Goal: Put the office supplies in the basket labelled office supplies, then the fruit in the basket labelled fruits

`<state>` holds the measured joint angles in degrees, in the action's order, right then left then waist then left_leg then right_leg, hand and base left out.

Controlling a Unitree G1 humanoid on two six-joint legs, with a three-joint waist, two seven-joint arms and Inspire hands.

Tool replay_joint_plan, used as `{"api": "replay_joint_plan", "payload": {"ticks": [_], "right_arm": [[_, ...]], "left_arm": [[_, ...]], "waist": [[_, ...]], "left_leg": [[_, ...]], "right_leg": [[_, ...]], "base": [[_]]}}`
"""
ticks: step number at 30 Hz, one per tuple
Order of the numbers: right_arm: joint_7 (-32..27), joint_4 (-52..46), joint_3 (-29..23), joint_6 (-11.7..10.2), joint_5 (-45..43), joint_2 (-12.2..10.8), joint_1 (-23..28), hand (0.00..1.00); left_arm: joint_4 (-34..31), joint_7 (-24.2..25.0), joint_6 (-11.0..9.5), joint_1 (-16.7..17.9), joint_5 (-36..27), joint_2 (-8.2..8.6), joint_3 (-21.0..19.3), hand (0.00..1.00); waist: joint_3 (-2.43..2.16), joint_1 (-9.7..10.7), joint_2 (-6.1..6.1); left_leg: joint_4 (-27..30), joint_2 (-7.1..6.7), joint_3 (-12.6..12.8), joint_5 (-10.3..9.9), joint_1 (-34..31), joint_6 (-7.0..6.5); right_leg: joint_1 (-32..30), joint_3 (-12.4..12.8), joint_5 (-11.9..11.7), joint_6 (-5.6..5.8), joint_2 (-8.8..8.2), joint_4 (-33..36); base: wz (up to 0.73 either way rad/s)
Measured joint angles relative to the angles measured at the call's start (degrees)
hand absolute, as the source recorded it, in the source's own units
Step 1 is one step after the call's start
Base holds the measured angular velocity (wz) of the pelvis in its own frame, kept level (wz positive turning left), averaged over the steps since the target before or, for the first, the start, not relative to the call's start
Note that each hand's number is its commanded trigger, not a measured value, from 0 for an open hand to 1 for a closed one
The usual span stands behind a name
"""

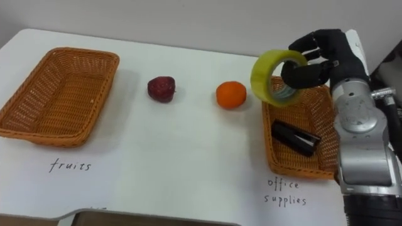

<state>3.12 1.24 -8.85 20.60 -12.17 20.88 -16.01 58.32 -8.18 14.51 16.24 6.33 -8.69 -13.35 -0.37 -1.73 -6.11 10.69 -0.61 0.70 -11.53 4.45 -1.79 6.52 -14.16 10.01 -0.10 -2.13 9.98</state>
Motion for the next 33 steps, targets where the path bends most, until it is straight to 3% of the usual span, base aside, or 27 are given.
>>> {"api": "replay_joint_plan", "payload": {"ticks": [8,15,20,21,22,23,24,27,33], "right_arm": [[-0.57,0.01,-0.7,0.01,0.63,0.0,2.97,1.0],[-0.62,-0.02,-2.0,0.02,0.99,0.01,6.28,1.0],[-0.63,0.08,-2.32,0.01,3.14,0.01,6.36,1.0],[-0.63,0.27,-2.33,-0.06,3.38,0.01,6.36,0.95],[-0.61,0.77,-2.32,-0.14,3.41,0.01,6.36,0.69],[-0.61,1.26,-2.32,-0.17,3.37,0.0,6.37,0.24],[-0.58,2.0,-2.32,-0.17,3.37,0.0,6.43,0.0],[-0.57,2.61,-2.32,-0.16,3.21,0.0,6.73,0.0],[-0.57,2.88,-2.3,-0.16,2.59,0.0,7.67,0.0]], "left_arm": [[-0.28,-0.11,0.12,0.5,0.0,-0.08,-0.01,0.0],[-0.5,-0.31,0.39,1.24,0.0,0.21,-1.1,0.0],[-0.5,-0.31,0.07,0.9,0.03,0.27,-1.29,0.0],[-0.5,-0.31,0.0,0.89,0.03,0.27,-1.28,0.0],[-0.47,-0.31,-0.02,0.87,0.06,0.26,-1.27,0.0],[-0.42,-0.32,-0.06,0.88,0.04,0.25,-1.25,0.0],[-0.24,-0.32,-0.1,0.94,0.01,0.23,-1.24,0.0],[0.07,-0.27,-0.1,1.03,0.0,0.24,-1.17,0.0],[0.34,-0.3,0.0,1.04,0.06,0.24,-1.16,0.0]], "waist": [[-0.14,0.28,0.17],[-0.58,0.3,0.89],[-0.5,0.65,0.98],[-0.4,0.66,0.96],[0.05,0.67,0.92],[0.29,0.64,0.84],[0.37,0.61,0.73],[0.61,0.61,0.39],[0.37,0.23,-0.18]], "left_leg": [[-0.22,0.07,0.63,-0.01,0.23,0.0],[-0.8,0.11,0.96,0.0,0.15,0.0],[-0.93,0.09,1.25,0.02,0.28,-0.01],[-0.94,0.1,1.37,0.02,0.39,-0.01],[-1.04,0.09,1.38,0.02,0.91,-0.01],[-1.13,0.1,1.37,0.01,1.23,-0.01],[-1.15,0.11,1.35,-0.01,1.27,-0.01],[-1.12,0.09,1.37,-0.01,1.16,-0.01],[-0.94,0.01,1.54,0.0,1.21,-0.01]], "right_leg": [[-0.09,0.76,0.0,0.0,0.09,0.0],[-0.55,1.19,0.0,0.0,0.13,0.04],[-0.39,1.26,0.0,0.0,0.13,0.03],[-0.29,1.29,0.0,0.0,0.14,0.02],[0.2,1.28,0.0,0.0,0.14,-0.07],[0.47,1.28,0.01,0.01,0.14,-0.11],[0.51,1.29,0.02,0.03,0.14,-0.12],[0.39,1.41,0.02,0.03,0.15,-0.19],[0.32,1.48,0.03,0.04,0.16,-0.23]], "base": [[-0.03],[-0.03],[0.0],[0.0],[0.0],[0.0],[0.0],[0.0],[0.0]]}}
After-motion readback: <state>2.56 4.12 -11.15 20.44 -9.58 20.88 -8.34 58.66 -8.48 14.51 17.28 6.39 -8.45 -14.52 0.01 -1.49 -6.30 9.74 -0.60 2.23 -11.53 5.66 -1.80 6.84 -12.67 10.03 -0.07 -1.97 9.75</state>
